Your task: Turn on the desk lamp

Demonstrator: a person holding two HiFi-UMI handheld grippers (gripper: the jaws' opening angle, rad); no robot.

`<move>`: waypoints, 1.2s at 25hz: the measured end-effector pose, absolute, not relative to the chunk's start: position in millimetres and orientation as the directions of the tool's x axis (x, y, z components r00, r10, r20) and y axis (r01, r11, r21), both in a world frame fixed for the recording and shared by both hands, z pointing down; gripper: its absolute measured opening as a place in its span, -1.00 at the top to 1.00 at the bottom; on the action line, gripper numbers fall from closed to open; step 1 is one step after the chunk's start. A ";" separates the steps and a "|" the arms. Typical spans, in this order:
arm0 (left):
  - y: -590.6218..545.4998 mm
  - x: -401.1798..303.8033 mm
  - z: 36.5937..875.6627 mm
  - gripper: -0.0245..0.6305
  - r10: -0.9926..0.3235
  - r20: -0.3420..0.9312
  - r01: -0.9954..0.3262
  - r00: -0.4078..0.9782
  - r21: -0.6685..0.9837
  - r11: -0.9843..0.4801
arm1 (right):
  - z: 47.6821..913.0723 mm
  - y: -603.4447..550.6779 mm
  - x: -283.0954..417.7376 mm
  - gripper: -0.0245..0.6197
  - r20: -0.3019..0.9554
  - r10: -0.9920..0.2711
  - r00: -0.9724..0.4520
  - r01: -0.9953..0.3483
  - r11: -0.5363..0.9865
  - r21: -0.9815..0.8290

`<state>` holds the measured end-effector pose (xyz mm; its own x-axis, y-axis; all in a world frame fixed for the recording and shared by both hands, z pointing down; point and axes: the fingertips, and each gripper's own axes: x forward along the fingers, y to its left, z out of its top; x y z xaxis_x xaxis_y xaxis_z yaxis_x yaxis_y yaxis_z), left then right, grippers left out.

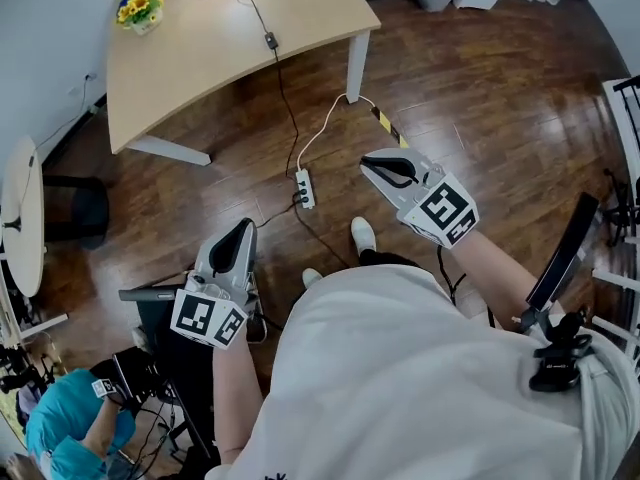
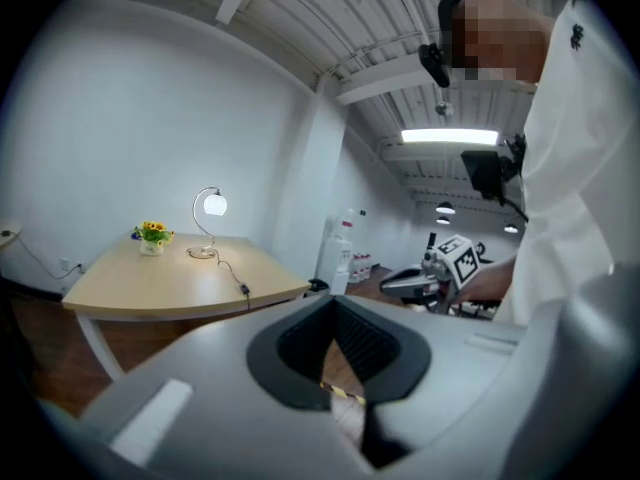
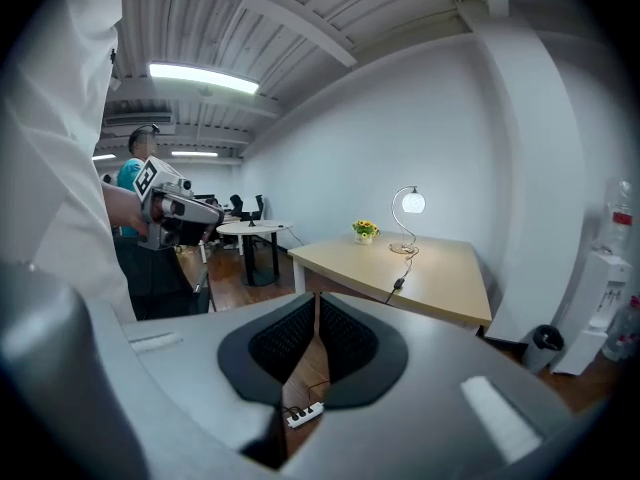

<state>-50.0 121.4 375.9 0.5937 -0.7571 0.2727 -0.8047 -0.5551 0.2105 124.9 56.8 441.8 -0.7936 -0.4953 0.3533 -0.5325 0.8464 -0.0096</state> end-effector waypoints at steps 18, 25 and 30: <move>230.7 -106.9 368.5 0.87 -0.673 0.203 -0.703 0.711 0.204 -0.681 | 385.0 193.7 40.0 0.79 0.312 -0.575 -0.757 -0.597 0.802 0.028; 232.7 -104.1 367.5 0.87 -0.650 0.194 -0.678 0.735 0.212 -0.704 | 376.6 201.4 43.1 0.72 0.313 -0.594 -0.741 -0.614 0.788 0.042; 233.5 -107.4 371.0 0.87 -0.649 0.200 -0.679 0.734 0.220 -0.700 | 378.7 202.2 40.5 0.71 0.325 -0.588 -0.740 -0.610 0.791 0.043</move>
<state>-107.4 233.5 371.0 0.7341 -0.6491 0.1996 -0.6791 -0.7004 0.2198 40.5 202.2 378.7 -0.7405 -0.5880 0.3255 -0.6098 0.7914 0.0425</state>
